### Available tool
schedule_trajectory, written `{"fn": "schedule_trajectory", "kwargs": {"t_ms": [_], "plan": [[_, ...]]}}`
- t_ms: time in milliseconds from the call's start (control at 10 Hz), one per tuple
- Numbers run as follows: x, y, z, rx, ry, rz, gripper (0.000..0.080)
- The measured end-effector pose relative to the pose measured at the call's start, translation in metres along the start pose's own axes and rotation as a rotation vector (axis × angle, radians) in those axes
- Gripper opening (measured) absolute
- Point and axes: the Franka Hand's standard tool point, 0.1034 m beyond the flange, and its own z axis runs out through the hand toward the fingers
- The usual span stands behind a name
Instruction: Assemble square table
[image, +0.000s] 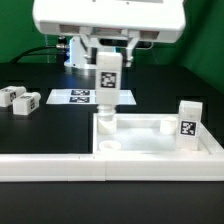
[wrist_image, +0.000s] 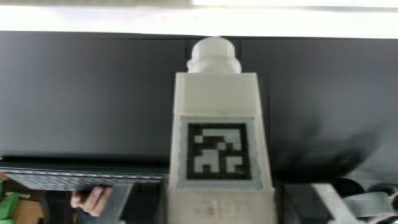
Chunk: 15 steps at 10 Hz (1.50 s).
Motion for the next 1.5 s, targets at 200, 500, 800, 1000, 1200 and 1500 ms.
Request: {"fn": "schedule_trajectory", "kwargs": {"t_ms": [200, 500, 800, 1000, 1200, 1500], "plan": [[-0.002, -0.013, -0.002, -0.016, -0.013, -0.028, 0.029], [-0.003, 0.012, 0.0, -0.039, -0.018, -0.032, 0.029], [-0.01, 0.045, 0.005, -0.028, -0.069, -0.01, 0.029], [-0.012, 0.045, 0.007, -0.015, -0.073, 0.007, 0.029], [-0.017, 0.03, 0.011, -0.004, -0.067, 0.006, 0.029], [-0.028, 0.027, 0.018, -0.002, -0.079, 0.001, 0.029]]}}
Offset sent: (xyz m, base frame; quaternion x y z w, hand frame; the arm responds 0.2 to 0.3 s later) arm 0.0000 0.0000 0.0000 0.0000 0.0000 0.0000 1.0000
